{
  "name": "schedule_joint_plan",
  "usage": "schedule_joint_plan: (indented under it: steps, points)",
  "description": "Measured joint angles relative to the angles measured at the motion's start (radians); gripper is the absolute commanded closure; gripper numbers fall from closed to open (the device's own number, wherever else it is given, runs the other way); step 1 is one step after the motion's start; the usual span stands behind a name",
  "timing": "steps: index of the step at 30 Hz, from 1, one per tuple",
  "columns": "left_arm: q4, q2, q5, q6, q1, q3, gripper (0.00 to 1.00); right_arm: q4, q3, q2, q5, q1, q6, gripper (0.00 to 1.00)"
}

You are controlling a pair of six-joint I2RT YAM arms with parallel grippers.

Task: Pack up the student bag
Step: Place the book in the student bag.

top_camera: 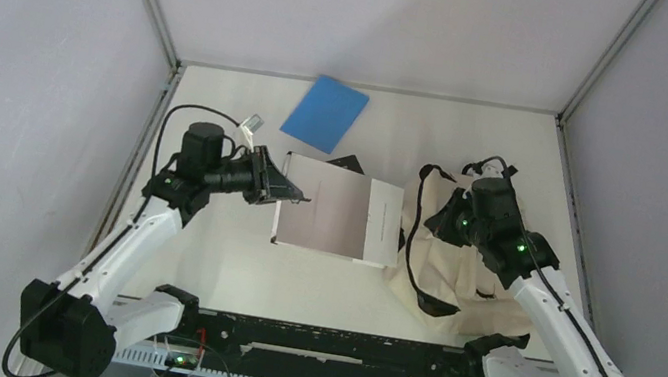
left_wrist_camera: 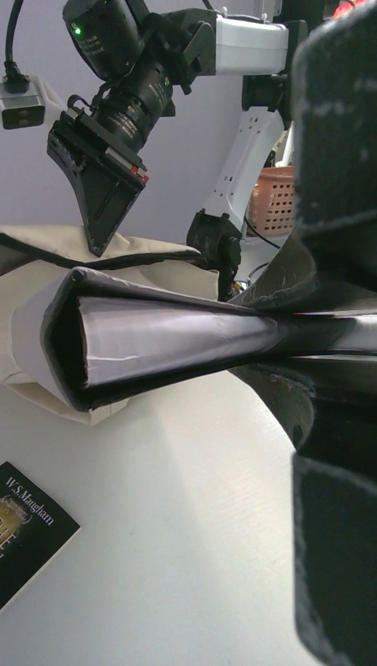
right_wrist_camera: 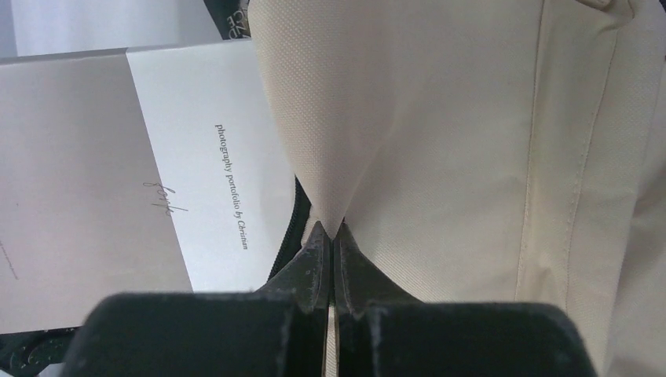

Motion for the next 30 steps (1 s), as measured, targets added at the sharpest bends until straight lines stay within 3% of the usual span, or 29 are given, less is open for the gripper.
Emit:
schedule_joint_plan:
  steps: [2,11,15,19,30]
  points:
    - [0.014,0.021,0.003,-0.006,-0.003,0.000,1.00,-0.008,0.000,0.010,-0.011,-0.007,0.000,1.00]
    - [0.016,0.062,-0.010,-0.005,-0.005,0.000,1.00,0.022,-0.023,0.084,-0.034,-0.013,0.003,0.57]
    - [0.013,0.070,-0.016,-0.005,-0.005,0.000,1.00,0.065,-0.069,0.159,-0.024,-0.011,0.006,0.55]
    - [0.013,0.070,-0.019,-0.005,-0.006,0.000,1.00,0.074,-0.080,0.223,0.002,0.016,0.007,0.41]
    - [0.015,0.084,-0.021,-0.007,-0.008,0.000,1.00,0.093,-0.082,0.165,0.072,0.095,0.010,0.34]
